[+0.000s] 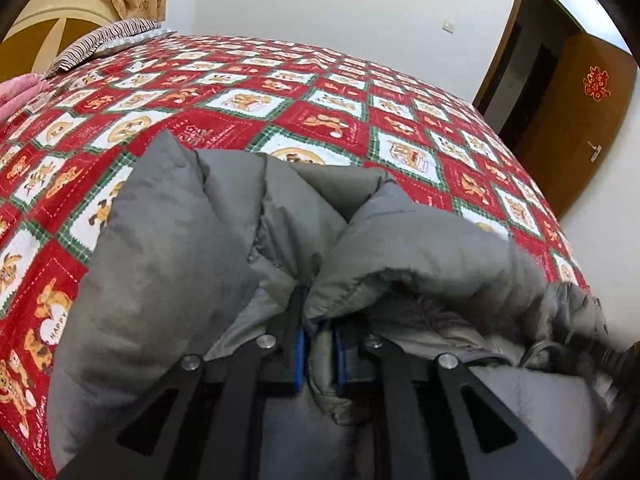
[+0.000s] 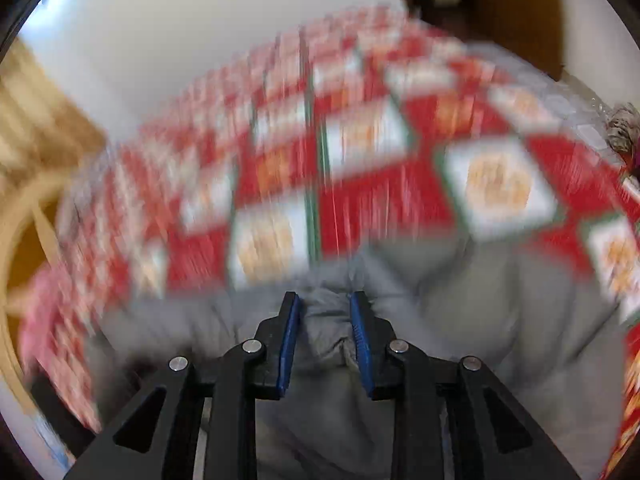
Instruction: Fold large clothes
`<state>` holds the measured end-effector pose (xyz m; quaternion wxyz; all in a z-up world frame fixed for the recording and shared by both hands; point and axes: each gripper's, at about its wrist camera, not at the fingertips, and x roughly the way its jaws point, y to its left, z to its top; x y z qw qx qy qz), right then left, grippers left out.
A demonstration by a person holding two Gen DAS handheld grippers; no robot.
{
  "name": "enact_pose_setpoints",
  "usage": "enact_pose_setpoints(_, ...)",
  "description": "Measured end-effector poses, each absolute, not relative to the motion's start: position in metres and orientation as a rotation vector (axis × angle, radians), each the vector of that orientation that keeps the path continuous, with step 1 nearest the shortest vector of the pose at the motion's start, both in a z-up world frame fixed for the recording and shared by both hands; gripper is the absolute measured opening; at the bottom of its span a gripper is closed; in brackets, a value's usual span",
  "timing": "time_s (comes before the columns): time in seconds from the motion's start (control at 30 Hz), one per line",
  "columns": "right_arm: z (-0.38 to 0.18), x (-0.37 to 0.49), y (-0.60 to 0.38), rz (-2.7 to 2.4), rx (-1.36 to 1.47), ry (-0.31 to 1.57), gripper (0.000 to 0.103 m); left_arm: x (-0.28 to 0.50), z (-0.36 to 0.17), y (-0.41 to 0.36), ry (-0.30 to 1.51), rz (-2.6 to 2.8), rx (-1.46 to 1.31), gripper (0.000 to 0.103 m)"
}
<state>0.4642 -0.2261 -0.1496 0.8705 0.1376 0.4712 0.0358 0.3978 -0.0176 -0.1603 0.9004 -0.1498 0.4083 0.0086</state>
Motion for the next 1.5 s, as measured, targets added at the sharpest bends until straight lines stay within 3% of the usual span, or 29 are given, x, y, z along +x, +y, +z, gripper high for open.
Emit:
enact_pose_setpoints(0.13, -0.154, 0.436, -0.212, 0.047, 0.162, 0.870, 0.027, 0.389, -0.149, -0.012, 0.883, -0.014, -0.309, 0.026)
enact_pose_setpoints(0.27, -0.154, 0.434, -0.210, 0.042, 0.123, 0.856, 0.028, 0.344, -0.104, -0.001, 0.790, 0.001, -0.262, 0.066)
enact_pose_setpoints(0.37, -0.153, 0.435, -0.210, 0.044, 0.131, 0.847, 0.028, 0.345, -0.062, -0.010, 0.696, -0.014, -0.223, 0.074)
enact_pose_setpoints(0.47, -0.154, 0.436, -0.206, 0.036, 0.115, 0.842, 0.028, 0.380, -0.042, -0.036, 0.682, -0.049, -0.196, 0.092)
enact_pose_setpoints(0.53, -0.154, 0.436, -0.206, 0.033, 0.107, 0.837, 0.028, 0.416, -0.055, -0.060, 0.723, -0.044, -0.136, 0.092)
enact_pose_setpoints(0.6, -0.154, 0.434, -0.207, 0.038, 0.114, 0.834, 0.028, 0.434, -0.084, -0.072, 0.799, 0.006, -0.043, 0.074)
enact_pose_setpoints(0.67, -0.154, 0.433, -0.211, 0.053, 0.137, 0.828, 0.028, 0.435, -0.117, -0.070, 0.876, 0.030, 0.004, 0.065)
enact_pose_setpoints(0.73, -0.154, 0.432, -0.216, 0.076, 0.174, 0.823, 0.028, 0.425, -0.154, -0.054, 0.925, 0.017, -0.054, 0.067)
enact_pose_setpoints(0.83, -0.155, 0.432, -0.219, 0.089, 0.198, 0.822, 0.028, 0.418, -0.157, -0.051, 0.889, 0.029, -0.069, 0.070)
enact_pose_setpoints(1.07, -0.157, 0.439, -0.205, 0.040, 0.113, 0.847, 0.029, 0.437, -0.163, -0.061, 0.900, 0.103, -0.004, 0.091)
enact_pose_setpoints(1.23, -0.157, 0.440, -0.202, 0.019, 0.082, 0.848, 0.029, 0.436, -0.164, -0.062, 0.898, 0.107, -0.004, 0.092)
enact_pose_setpoints(1.37, -0.143, 0.437, -0.198, -0.005, 0.036, 0.879, 0.029, 0.414, -0.143, -0.052, 0.914, 0.050, -0.035, 0.086)
enact_pose_setpoints(1.43, -0.116, 0.408, -0.207, 0.010, 0.124, 0.799, 0.029, 0.372, -0.110, -0.042, 0.826, -0.023, -0.062, 0.086)
enact_pose_setpoints(1.5, -0.080, 0.362, -0.220, 0.054, 0.221, 0.698, 0.029, 0.324, -0.080, -0.029, 0.752, -0.135, -0.071, 0.095)
